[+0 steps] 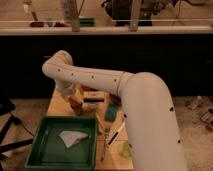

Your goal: Place apple in metal cup

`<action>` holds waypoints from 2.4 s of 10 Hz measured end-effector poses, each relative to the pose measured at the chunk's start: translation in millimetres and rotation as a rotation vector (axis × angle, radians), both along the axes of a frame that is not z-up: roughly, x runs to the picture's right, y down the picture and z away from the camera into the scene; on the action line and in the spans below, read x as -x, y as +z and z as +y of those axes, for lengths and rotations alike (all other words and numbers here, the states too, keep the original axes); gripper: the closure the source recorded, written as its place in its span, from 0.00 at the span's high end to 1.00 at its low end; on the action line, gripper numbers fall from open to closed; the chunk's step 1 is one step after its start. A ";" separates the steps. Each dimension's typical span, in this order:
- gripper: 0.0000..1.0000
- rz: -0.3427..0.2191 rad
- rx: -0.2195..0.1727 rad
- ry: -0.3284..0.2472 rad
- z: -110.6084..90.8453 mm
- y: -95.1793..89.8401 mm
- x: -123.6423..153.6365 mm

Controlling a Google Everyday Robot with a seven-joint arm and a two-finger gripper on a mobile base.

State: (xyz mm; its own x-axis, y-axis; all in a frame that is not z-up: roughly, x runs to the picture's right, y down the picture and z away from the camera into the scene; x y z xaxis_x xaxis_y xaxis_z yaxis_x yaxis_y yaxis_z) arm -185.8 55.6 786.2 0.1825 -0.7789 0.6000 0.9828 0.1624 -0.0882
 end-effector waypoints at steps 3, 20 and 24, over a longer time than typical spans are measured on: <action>0.04 -0.028 0.004 0.035 1.2 6.8 -8.3; 0.78 -0.128 0.090 0.122 -5.4 30.4 -14.3; 0.80 -0.133 0.094 0.128 -5.7 31.3 -14.1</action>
State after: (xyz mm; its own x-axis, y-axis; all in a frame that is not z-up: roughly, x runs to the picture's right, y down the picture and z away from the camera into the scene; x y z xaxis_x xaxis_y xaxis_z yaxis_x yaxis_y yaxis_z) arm -171.7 49.9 817.5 0.1906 -0.6937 0.6946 0.9588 0.2834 0.0198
